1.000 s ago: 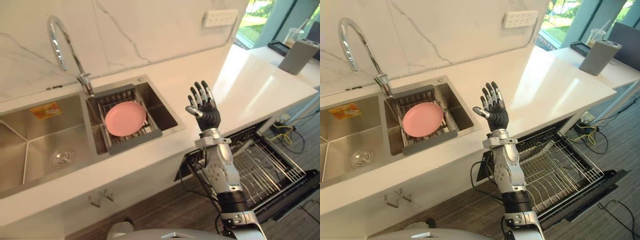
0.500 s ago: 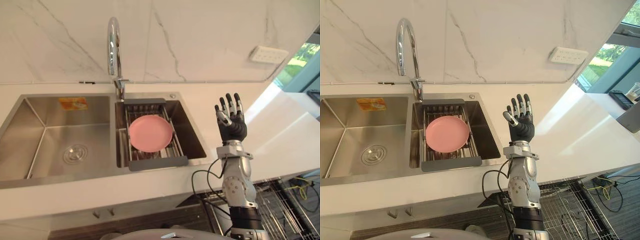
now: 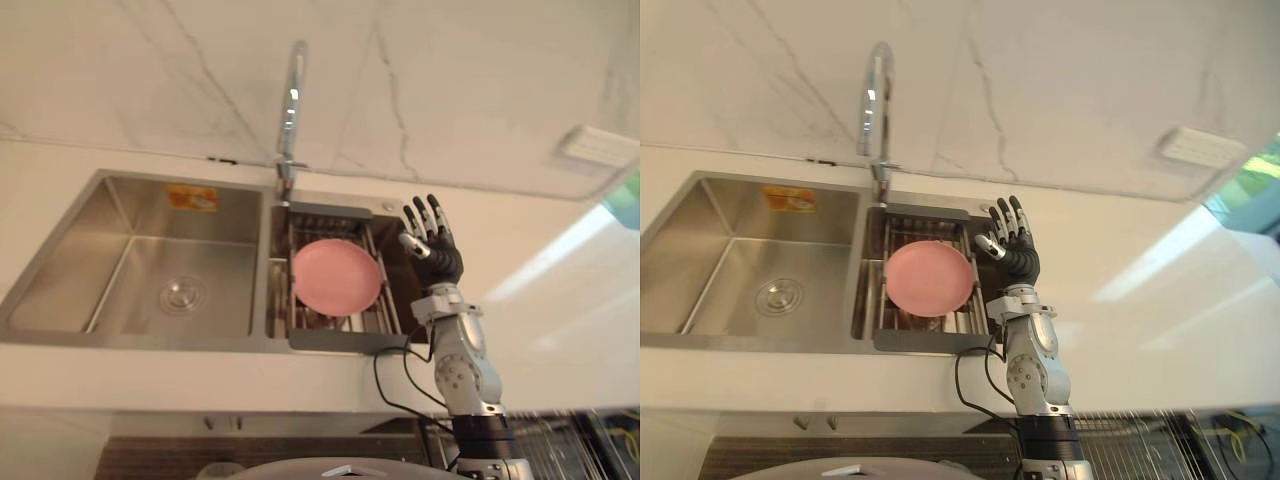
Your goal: Walk over to the sink, pick up the cup, carry it to the dishwasher, place the cup inside the dishwasher, then close the dishwasher door
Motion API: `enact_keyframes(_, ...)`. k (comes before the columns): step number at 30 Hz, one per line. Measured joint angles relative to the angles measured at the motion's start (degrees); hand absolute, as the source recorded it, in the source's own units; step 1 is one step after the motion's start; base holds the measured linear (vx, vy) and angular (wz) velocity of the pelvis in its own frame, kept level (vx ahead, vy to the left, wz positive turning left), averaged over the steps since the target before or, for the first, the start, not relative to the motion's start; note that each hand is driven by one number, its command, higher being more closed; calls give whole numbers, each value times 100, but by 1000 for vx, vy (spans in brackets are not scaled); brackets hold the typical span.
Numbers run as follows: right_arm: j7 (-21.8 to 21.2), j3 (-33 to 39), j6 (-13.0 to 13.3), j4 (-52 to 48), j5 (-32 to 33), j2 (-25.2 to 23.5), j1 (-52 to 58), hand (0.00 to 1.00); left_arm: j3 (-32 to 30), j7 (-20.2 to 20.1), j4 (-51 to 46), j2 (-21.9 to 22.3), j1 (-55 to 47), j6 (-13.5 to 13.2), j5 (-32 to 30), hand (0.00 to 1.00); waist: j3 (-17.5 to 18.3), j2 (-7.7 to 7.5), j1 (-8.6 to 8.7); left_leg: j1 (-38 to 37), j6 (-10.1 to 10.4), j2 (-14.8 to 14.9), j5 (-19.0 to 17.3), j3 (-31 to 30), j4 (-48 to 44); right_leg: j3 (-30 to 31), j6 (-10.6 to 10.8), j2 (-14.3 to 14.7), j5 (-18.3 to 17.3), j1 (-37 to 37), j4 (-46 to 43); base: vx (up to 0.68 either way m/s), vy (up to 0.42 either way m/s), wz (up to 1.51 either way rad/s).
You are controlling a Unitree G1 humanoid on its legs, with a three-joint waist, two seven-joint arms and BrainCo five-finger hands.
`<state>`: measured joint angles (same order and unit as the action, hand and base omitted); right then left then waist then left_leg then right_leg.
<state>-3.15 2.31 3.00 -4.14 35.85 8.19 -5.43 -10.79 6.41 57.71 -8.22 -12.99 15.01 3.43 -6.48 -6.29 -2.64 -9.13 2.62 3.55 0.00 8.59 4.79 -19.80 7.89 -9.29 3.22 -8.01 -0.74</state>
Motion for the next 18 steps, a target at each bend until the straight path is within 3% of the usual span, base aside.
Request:
enact_keyframes(2,89,-16,-206,53,-786,154,-249,0,8,120,-93,65,-45,20,213,0,-50,75,-67,28,17,-50,35,24,-24,15,3,-47,-12,10,30,7,9,2)
enact_keyframes(8,-281,89,-235,38,-2532,1092,-407,0,7,-7,-110,140,-92,216,181,0,-82,187,-1,19,23,-113,29,166,9,54,-3,-101,-28,6,125,-20,11,-9)
enact_keyframes(12,-1078,-176,-236,38,-3641,1904,-845,0,-39,-197,-108,84,-122,352,100,0,-76,185,110,-48,35,-82,27,318,10,181,-11,-68,-22,7,141,-32,-9,-14)
enact_keyframes(18,-1978,-601,-128,34,-4359,2186,-947,0,-33,-394,-108,-3,-120,391,101,0,6,65,97,-90,42,-76,19,428,10,246,-45,-46,3,10,184,-31,0,-10)
